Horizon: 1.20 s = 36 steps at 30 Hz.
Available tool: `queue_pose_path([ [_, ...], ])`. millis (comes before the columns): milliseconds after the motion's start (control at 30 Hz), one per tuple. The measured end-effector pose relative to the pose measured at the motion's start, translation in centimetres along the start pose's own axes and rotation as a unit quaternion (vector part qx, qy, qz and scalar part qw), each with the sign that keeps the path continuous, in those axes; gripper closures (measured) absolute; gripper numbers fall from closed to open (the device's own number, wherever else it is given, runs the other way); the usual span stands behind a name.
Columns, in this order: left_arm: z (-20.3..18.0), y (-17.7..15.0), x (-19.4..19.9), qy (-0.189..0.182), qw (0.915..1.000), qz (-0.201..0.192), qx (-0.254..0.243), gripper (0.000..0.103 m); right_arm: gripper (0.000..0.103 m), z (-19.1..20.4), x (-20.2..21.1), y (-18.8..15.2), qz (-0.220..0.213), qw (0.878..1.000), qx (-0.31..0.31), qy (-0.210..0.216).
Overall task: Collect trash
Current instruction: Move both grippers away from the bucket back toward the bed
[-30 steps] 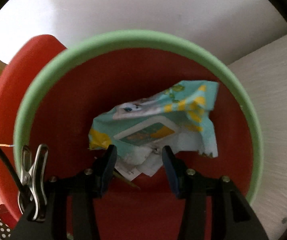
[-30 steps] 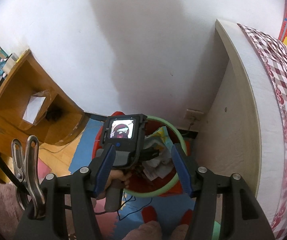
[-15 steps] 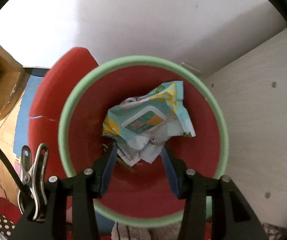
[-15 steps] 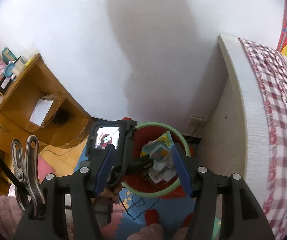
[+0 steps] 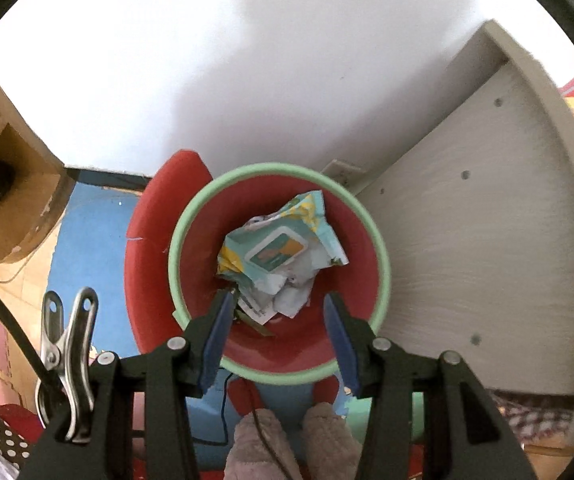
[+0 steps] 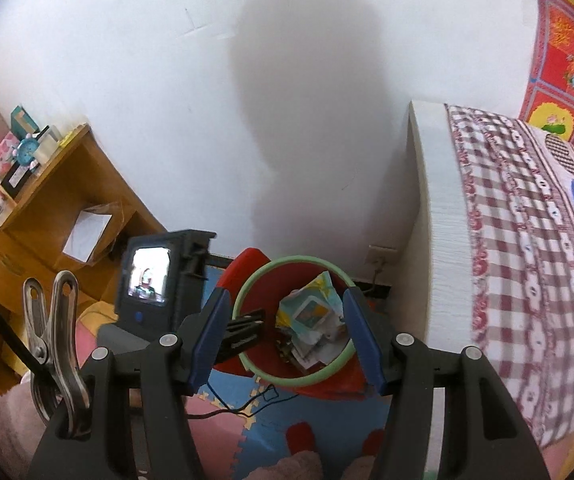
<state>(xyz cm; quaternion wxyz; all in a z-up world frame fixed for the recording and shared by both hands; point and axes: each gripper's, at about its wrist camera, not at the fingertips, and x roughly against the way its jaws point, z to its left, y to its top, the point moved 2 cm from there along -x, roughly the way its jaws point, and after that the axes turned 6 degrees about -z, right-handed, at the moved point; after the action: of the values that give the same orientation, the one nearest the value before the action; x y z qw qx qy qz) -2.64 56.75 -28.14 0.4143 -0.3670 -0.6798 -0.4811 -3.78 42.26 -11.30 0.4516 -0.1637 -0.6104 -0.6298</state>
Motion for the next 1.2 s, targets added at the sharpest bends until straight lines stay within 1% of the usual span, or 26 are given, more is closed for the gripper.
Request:
queue_pose_path([
  [300, -2.2, 0.0, 7.0, -0.014, 0.9985, -0.034, -0.041, 0.054, 0.043, -0.2, 4.3, 0.0, -0.019, 1.000, -0.002, 0.011],
  [533, -4.5, -0.5, 11.9, -0.020, 0.9959, -0.051, -0.072, 0.054, 0.043, -0.8, 7.5, 0.3, -0.038, 0.999, 0.004, 0.022],
  [700, -6.1, -0.8, 14.6, -0.028, 0.9940, -0.059, -0.088, 0.053, 0.043, -2.2, 9.5, 0.1, -0.048, 0.998, -0.008, 0.029],
  [800, -7.2, -1.0, 16.2, -0.021, 0.9927, -0.073, -0.094, 0.053, 0.043, -3.4, 11.0, -0.2, -0.055, 0.998, -0.015, 0.029],
  [900, -8.6, -1.4, 17.5, -0.026, 0.9918, -0.080, -0.097, 0.053, 0.043, -4.5, 12.6, -0.6, -0.064, 0.997, -0.024, 0.029],
  [1067, -11.3, -2.2, 19.5, -0.023, 0.9897, -0.093, -0.106, 0.053, 0.043, -6.6, 15.2, -1.2, -0.077, 0.996, -0.034, 0.028],
  [1200, -14.1, -3.1, 20.8, -0.033, 0.9888, -0.093, -0.112, 0.052, 0.043, -8.8, 17.8, -1.8, -0.092, 0.994, -0.047, 0.023],
])
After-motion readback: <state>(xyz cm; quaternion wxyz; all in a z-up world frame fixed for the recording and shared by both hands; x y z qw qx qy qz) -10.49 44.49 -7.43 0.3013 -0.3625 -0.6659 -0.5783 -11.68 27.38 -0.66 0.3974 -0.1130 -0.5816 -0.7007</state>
